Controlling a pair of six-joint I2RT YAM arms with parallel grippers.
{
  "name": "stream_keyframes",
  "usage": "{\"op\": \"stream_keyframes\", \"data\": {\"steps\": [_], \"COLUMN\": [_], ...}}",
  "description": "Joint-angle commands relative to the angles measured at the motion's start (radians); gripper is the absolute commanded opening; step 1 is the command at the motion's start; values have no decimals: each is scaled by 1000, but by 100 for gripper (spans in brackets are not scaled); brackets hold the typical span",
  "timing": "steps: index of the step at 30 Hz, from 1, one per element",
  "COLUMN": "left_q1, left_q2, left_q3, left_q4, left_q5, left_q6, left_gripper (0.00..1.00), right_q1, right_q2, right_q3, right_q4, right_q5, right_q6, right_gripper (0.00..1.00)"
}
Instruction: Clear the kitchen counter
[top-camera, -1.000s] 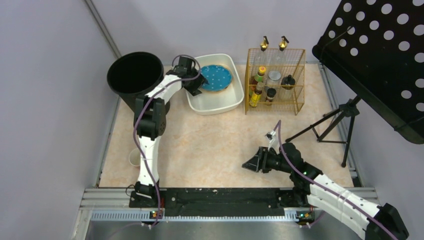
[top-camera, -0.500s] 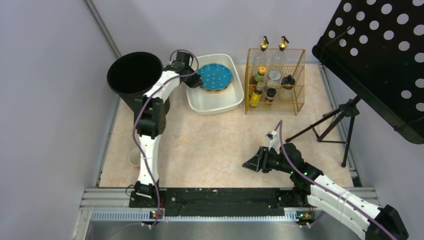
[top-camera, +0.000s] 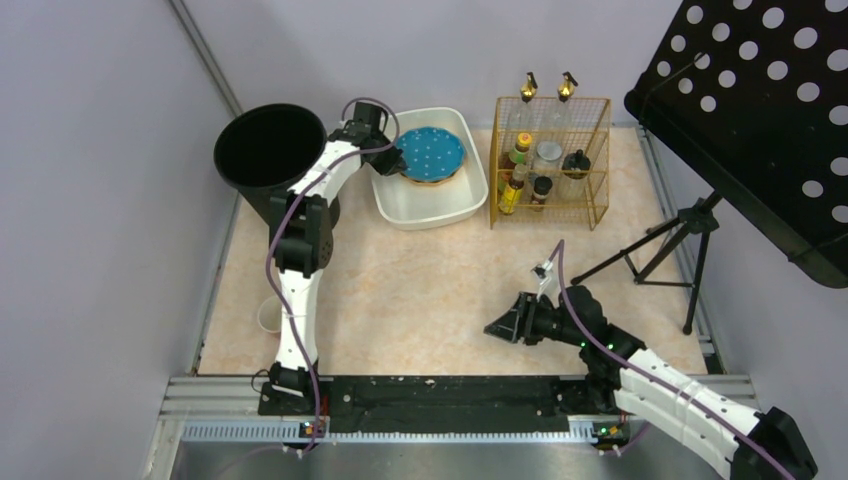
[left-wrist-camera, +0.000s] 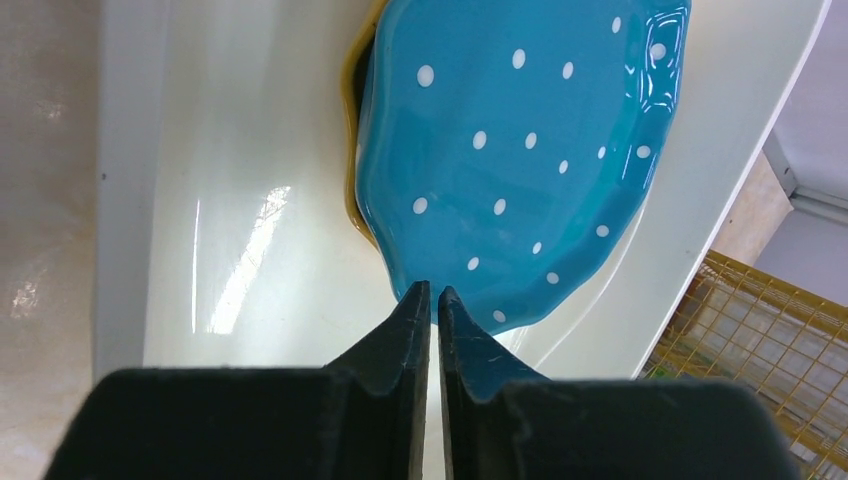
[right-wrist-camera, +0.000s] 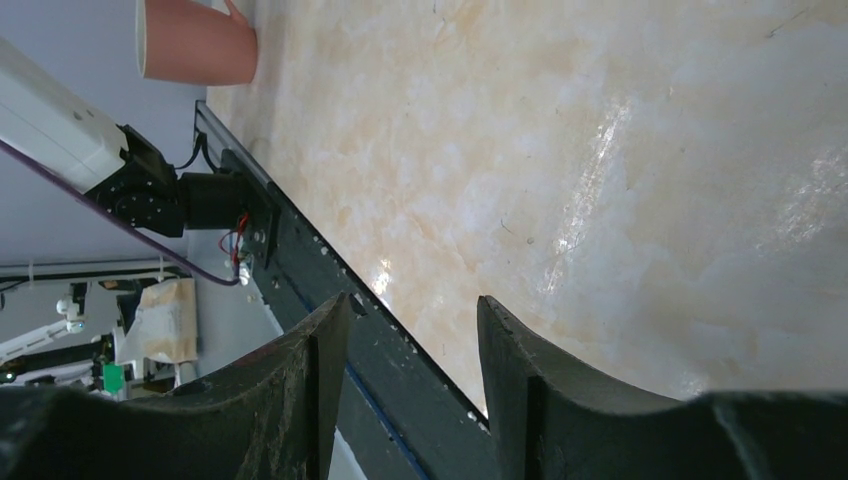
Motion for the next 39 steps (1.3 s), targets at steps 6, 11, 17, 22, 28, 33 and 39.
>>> {"op": "stream_keyframes", "data": {"steps": [6, 11, 17, 22, 28, 33, 39], "left_q1": [-16, -45, -73, -99, -156, -176, -202], "left_q2": [-83, -227, -378, -507, -645, -792, -1020], "left_q3": [-43, -136, -220, -307, -328, -424, -588], "left_q4": [3, 32, 25, 14, -114, -197, -233], "left_q5": [17, 13, -5, -65, -208, -282, -336], "left_q6": [64, 113, 234, 289, 347, 346, 327], "left_gripper": [13, 24, 44, 53, 54, 55, 55], "right_q1": [6, 5, 7, 16, 50, 117, 192], "right_q2": [40, 104, 114, 126, 162, 231, 351], "right_q3": [2, 15, 37, 67, 95, 131, 176], "right_q4": [84, 146, 145, 123, 128, 185, 257], "right_q5": [2, -16, -15, -7, 20, 46, 65], "right_q6": [6, 6, -7, -31, -45, -42, -54], "right_gripper": [49, 49, 50, 50, 51, 51, 51]}}
